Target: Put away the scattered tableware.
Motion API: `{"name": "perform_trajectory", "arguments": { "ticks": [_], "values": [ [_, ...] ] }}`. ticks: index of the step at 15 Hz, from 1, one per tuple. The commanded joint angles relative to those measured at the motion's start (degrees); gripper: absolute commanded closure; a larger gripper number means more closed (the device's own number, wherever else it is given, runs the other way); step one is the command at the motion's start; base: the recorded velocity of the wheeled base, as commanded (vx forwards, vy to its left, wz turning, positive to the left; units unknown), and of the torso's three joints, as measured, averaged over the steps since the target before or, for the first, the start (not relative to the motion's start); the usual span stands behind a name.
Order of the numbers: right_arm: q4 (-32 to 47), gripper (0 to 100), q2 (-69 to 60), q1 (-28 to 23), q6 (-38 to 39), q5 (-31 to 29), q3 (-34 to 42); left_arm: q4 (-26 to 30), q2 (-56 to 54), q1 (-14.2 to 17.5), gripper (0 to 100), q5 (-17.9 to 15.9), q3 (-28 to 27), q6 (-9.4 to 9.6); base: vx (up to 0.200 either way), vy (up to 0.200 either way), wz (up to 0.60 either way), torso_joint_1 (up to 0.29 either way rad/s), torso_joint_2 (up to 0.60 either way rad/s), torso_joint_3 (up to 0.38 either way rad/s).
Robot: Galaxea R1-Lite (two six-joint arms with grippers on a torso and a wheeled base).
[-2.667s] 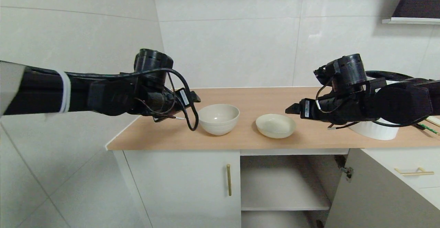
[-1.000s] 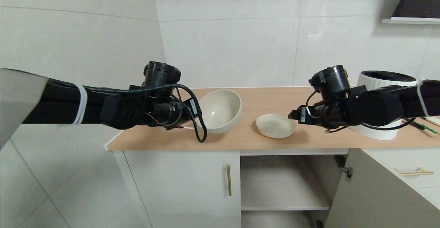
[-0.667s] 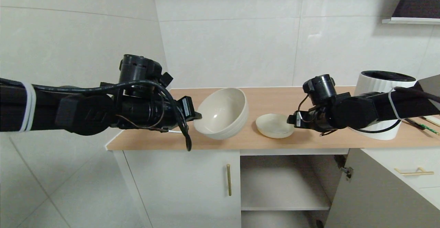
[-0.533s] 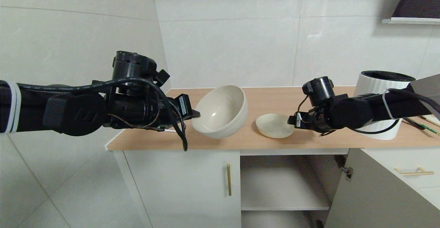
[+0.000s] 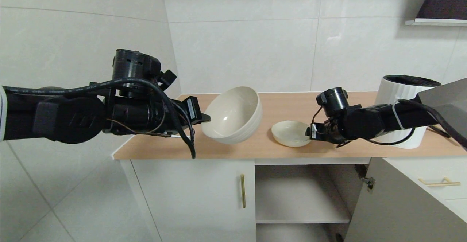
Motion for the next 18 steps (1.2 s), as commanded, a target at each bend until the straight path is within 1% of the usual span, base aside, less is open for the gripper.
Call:
{"name": "perform_trajectory", "arguments": {
  "ticks": [1,3,4,5,6,8,10,11,12,13,14,15,16,17,18],
  "values": [
    [0.00,100,0.48,0.02,0.67,0.19,-0.16,-0.23,-0.17,0.01,100,0.16,-0.17,-0.27,0.000,0.000,0.00,0.000,0.00,0.000],
    [0.17,100,-0.14,0.11,1.37,0.36,-0.08,-0.41,0.09,0.01,100,0.25,-0.52,-1.06,0.000,0.000,0.00,0.000,0.00,0.000],
    [0.17,100,-0.49,0.11,1.46,0.45,0.01,-1.03,0.36,0.01,100,0.52,-0.70,-1.94,0.000,0.000,0.00,0.000,0.00,0.000],
    [0.26,100,-1.46,0.20,1.90,0.98,0.28,-1.99,0.53,0.19,100,1.48,-0.79,-3.26,0.000,0.000,0.00,0.000,0.00,0.000],
    [0.70,100,-3.21,0.20,2.42,3.44,0.98,-3.49,0.18,0.45,100,2.98,-0.52,-4.49,0.000,0.000,0.00,0.000,0.00,0.000],
    [3.77,100,-9.28,0.20,2.86,9.77,3.18,-4.19,-0.61,1.59,100,3.86,-0.17,-4.66,0.000,0.000,0.00,0.000,0.00,0.000],
    [5.44,100,-14.11,0.20,3.30,12.14,6.08,-4.28,-1.58,3.09,100,5.17,1.06,-4.57,0.000,0.000,0.00,0.000,0.00,0.000],
    [5.80,100,-16.48,0.37,3.21,12.67,8.19,-4.10,-2.72,3.18,100,5.97,1.32,-4.66,0.000,0.000,0.00,0.000,0.00,0.000],
    [5.80,100,-18.33,0.55,3.21,13.02,9.86,-4.19,-3.77,3.18,100,6.14,2.82,-4.57,0.000,0.000,0.00,0.000,0.00,0.000],
    [5.88,100,-19.74,0.55,3.21,13.19,11.44,-4.28,-4.74,3.18,100,6.05,4.75,-4.22,0.000,0.000,0.00,0.000,0.00,0.000],
    [5.80,100,-21.49,0.55,3.04,13.99,13.63,-4.10,-5.18,2.91,100,5.97,7.30,-3.61,0.000,0.000,0.00,0.000,0.00,0.000],
    [5.88,100,-22.11,0.46,3.04,14.51,14.43,-4.10,-5.44,2.91,100,5.97,8.53,-2.73,0.000,0.000,0.00,0.000,0.00,0.000],
    [5.97,100,-24.13,0.46,2.95,15.04,17.06,-3.84,-6.41,2.65,100,5.61,12.13,0.88,0.000,0.000,0.00,0.000,0.00,0.000],
    [5.80,100,-25.10,0.55,2.95,15.13,18.82,-3.22,-6.85,1.86,100,5.61,14.33,3.34,0.000,0.000,0.00,0.000,0.00,0.000],
    [5.44,100,-25.89,0.55,2.86,15.39,20.40,-2.43,-6.76,1.51,100,5.61,15.65,5.27,0.000,0.000,0.00,0.000,0.00,0.000]
  ]
}}
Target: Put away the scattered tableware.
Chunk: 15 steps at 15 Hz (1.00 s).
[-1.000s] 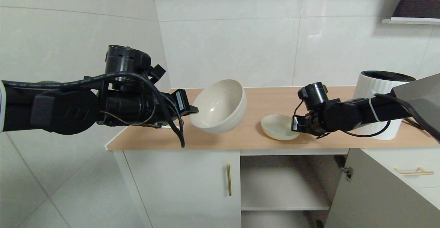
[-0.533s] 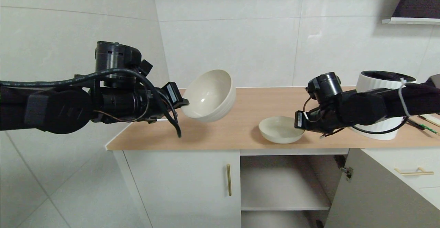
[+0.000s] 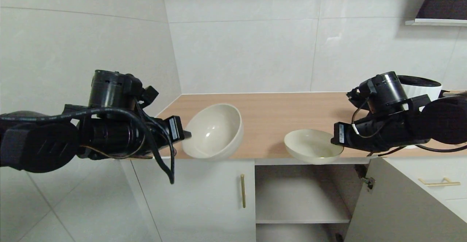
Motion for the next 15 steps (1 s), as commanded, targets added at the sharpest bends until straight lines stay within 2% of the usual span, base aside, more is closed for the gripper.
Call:
{"name": "perform_trajectory", "arguments": {
  "ticks": [1,5,8,15],
  "values": [
    [-0.20,100,-3.29,0.06,-0.08,0.84,2.97,1.12,-1.01,-0.99,100,-0.08,3.67,2.41,0.000,0.000,0.00,0.000,0.00,0.000],
    [-0.29,100,-4.16,-0.03,-1.66,1.01,6.13,1.30,0.57,-2.40,100,-0.26,3.85,2.50,0.000,0.000,0.00,0.000,0.00,0.000],
    [-0.20,100,-3.99,-0.03,-2.18,1.27,6.75,1.30,2.07,-3.45,100,-0.17,3.85,2.50,-0.200,0.000,0.00,0.006,0.00,0.002],
    [-0.29,100,-1.70,0.06,-3.42,1.27,7.36,1.30,3.21,-3.80,100,-0.26,3.85,2.50,0.000,0.000,0.00,0.000,0.00,0.000]
  ]
}}
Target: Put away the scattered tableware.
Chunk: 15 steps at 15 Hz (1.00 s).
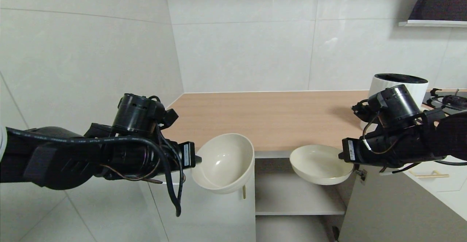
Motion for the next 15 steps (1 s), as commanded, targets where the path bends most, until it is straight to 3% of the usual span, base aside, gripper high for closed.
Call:
{"name": "perform_trajectory", "arguments": {
  "ticks": [1,15],
  "values": [
    [0.02,100,1.53,0.02,-0.12,-0.08,0.03,-0.06,0.79,0.00,100,0.10,0.00,-0.03,0.000,0.000,0.00,0.000,0.00,0.000],
    [-0.86,100,5.31,0.02,-0.20,-0.34,-0.23,-0.23,1.49,0.00,100,0.10,0.00,-0.03,0.000,0.000,0.00,-0.158,0.42,0.252]
  ]
}}
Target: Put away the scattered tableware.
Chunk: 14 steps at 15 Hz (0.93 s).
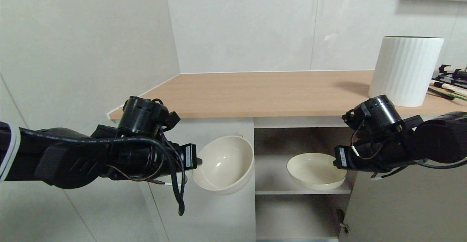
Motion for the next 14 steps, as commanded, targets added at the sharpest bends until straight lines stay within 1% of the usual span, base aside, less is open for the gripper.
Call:
{"name": "perform_trajectory", "arguments": {
  "ticks": [1,3,6,9,12,13,14],
  "values": [
    [-0.03,100,0.83,0.04,0.02,0.01,-0.02,0.00,0.11,0.00,100,-0.01,0.00,-0.03,0.000,0.000,0.00,-0.139,0.46,0.310],
    [-0.47,100,1.27,0.04,0.02,0.01,0.07,-0.09,0.38,0.00,100,-0.01,0.00,-0.03,0.000,0.000,0.00,-0.105,0.42,0.298],
    [-0.91,100,2.68,0.04,0.10,0.10,-0.11,0.00,0.47,0.00,100,-0.01,0.00,-0.03,0.000,0.000,0.00,0.024,0.05,0.010],
    [-4.60,100,8.83,0.56,0.10,-0.08,-0.29,0.00,0.82,-0.44,100,-0.01,0.00,-0.03,0.000,0.000,0.00,-0.058,0.11,0.082],
    [-17.61,100,20.26,-0.32,0.72,-0.61,-1.17,-0.09,0.99,-0.44,100,-0.01,-0.09,-0.03,0.000,0.000,0.00,0.000,0.00,0.000],
    [-20.95,100,23.60,-0.67,0.72,-1.84,-1.96,-0.09,1.17,-0.53,100,-0.01,-0.09,-0.12,0.000,0.000,0.00,0.000,0.00,0.000],
    [-22.62,100,26.76,-0.67,0.72,-3.42,-3.36,0.00,1.26,-0.53,100,-0.01,-0.09,-0.12,0.000,0.000,0.00,0.000,0.00,0.000]
  ]
}}
